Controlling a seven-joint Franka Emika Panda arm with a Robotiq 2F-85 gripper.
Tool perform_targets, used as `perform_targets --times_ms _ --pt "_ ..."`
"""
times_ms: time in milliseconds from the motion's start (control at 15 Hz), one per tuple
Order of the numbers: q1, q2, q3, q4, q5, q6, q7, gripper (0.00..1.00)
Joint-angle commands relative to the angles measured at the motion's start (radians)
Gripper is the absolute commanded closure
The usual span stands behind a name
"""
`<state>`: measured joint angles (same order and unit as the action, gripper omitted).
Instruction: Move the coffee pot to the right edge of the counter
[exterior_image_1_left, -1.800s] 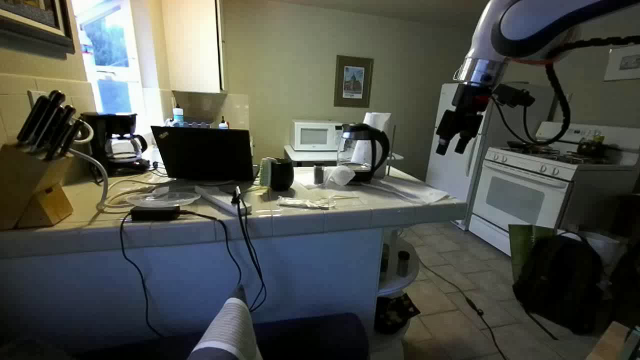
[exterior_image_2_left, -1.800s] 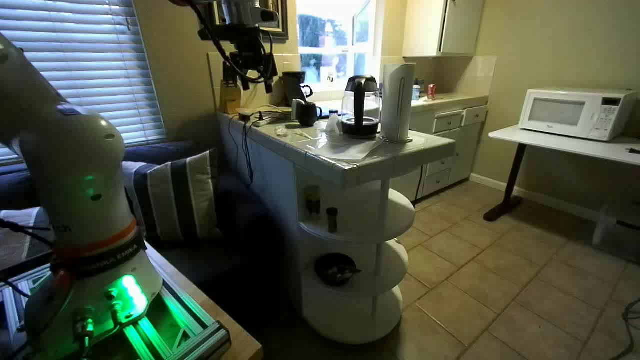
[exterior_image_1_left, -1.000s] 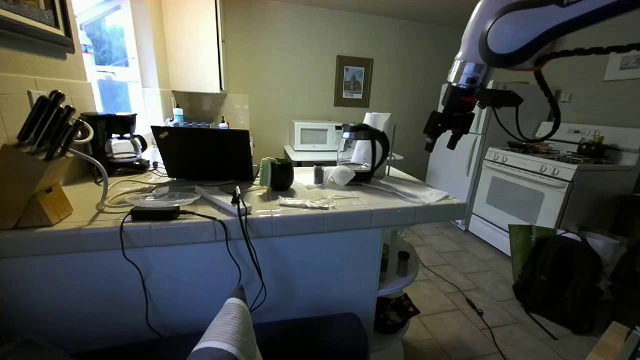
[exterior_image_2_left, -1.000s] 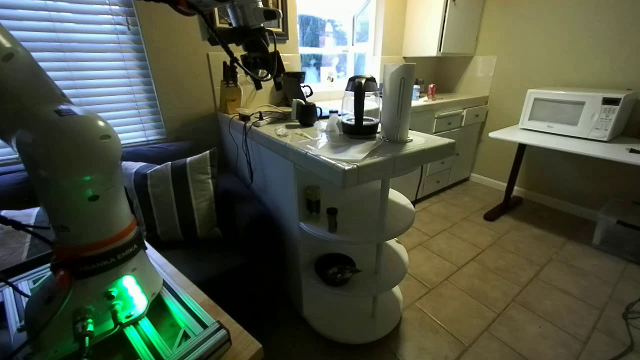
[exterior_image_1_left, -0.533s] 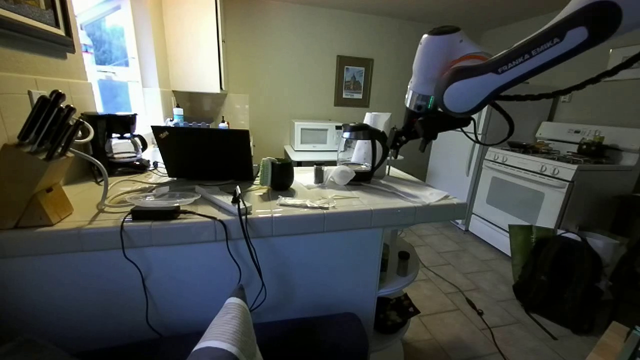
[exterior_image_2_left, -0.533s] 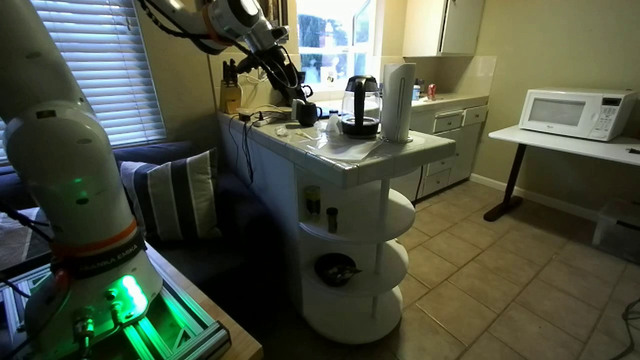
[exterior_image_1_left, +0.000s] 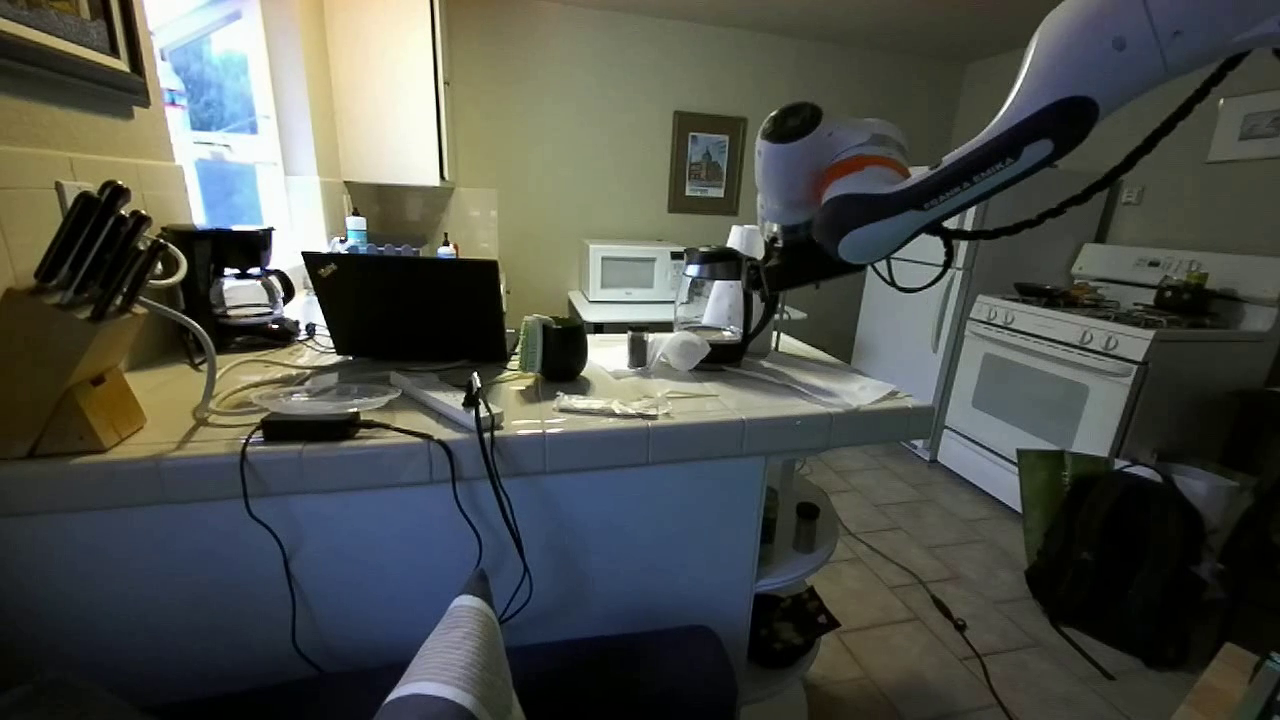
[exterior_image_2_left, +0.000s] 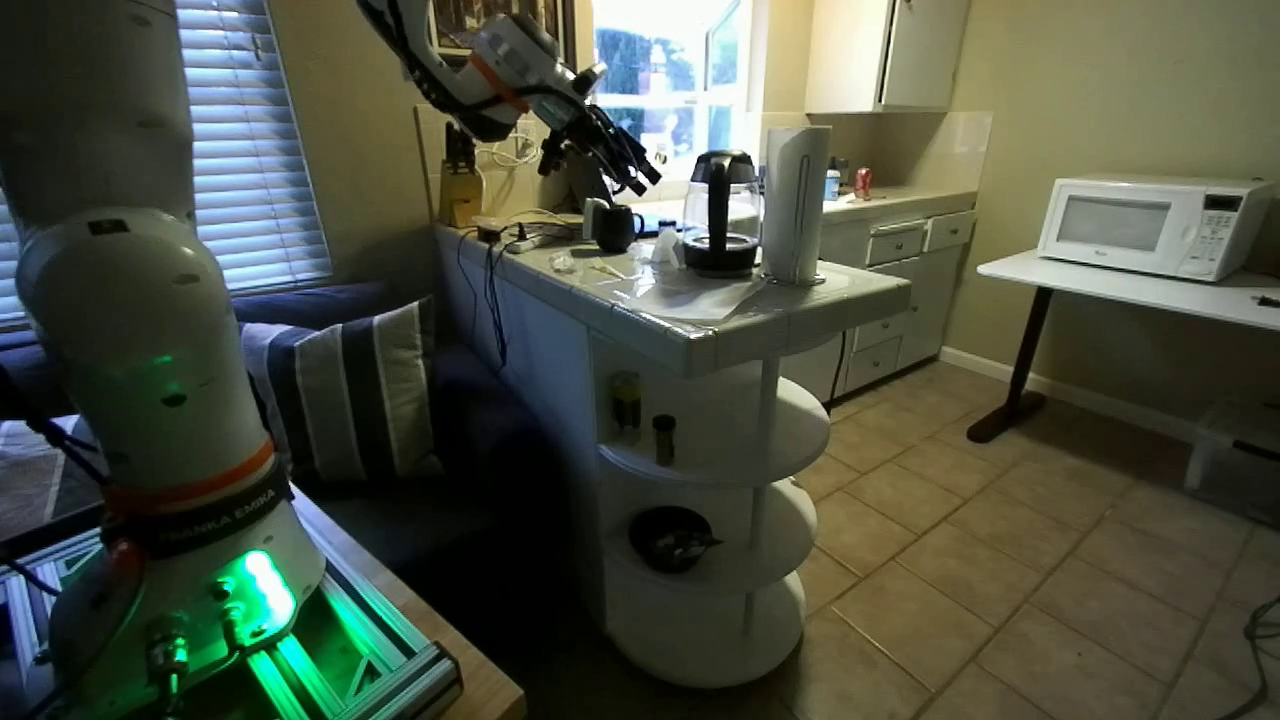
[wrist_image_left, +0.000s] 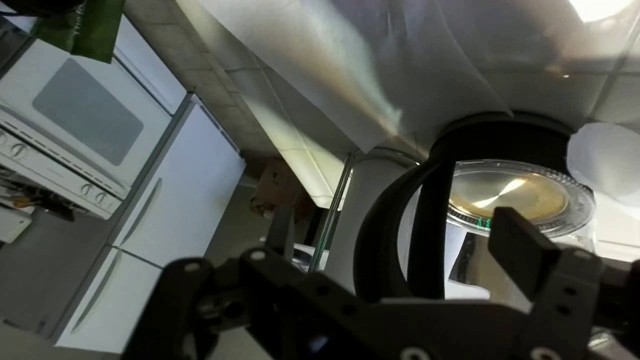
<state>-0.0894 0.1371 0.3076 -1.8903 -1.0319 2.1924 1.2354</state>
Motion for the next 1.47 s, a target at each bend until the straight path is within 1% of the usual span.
perform_targets --times_ms 0,133,200,333,400,600,867,1133,1400 --pt "0.167 0.163 -0.096 0.149 -0.121 -0.111 0.134 0.00" --pt "0.212 0.214 -0.134 0.190 -0.200 -0.079 0.102 0.00" --pt "0.227 0.237 -0.149 0.212 -0.217 -0.074 0.071 0.00" --pt "0.241 0.263 -0.178 0.237 -0.278 -0.052 0.026 0.00" --pt "0.241 0.275 -0.183 0.249 -0.271 -0.058 -0.011 0.00" --pt "0.242 0.303 -0.215 0.283 -0.328 -0.059 -0.047 0.00" --pt "0.247 0.333 -0.252 0.335 -0.425 -0.082 -0.001 0.00" --pt "0.242 0.348 -0.268 0.360 -0.444 -0.116 0.003 0.00" --pt "0.242 0.359 -0.274 0.368 -0.422 -0.196 -0.005 0.00"
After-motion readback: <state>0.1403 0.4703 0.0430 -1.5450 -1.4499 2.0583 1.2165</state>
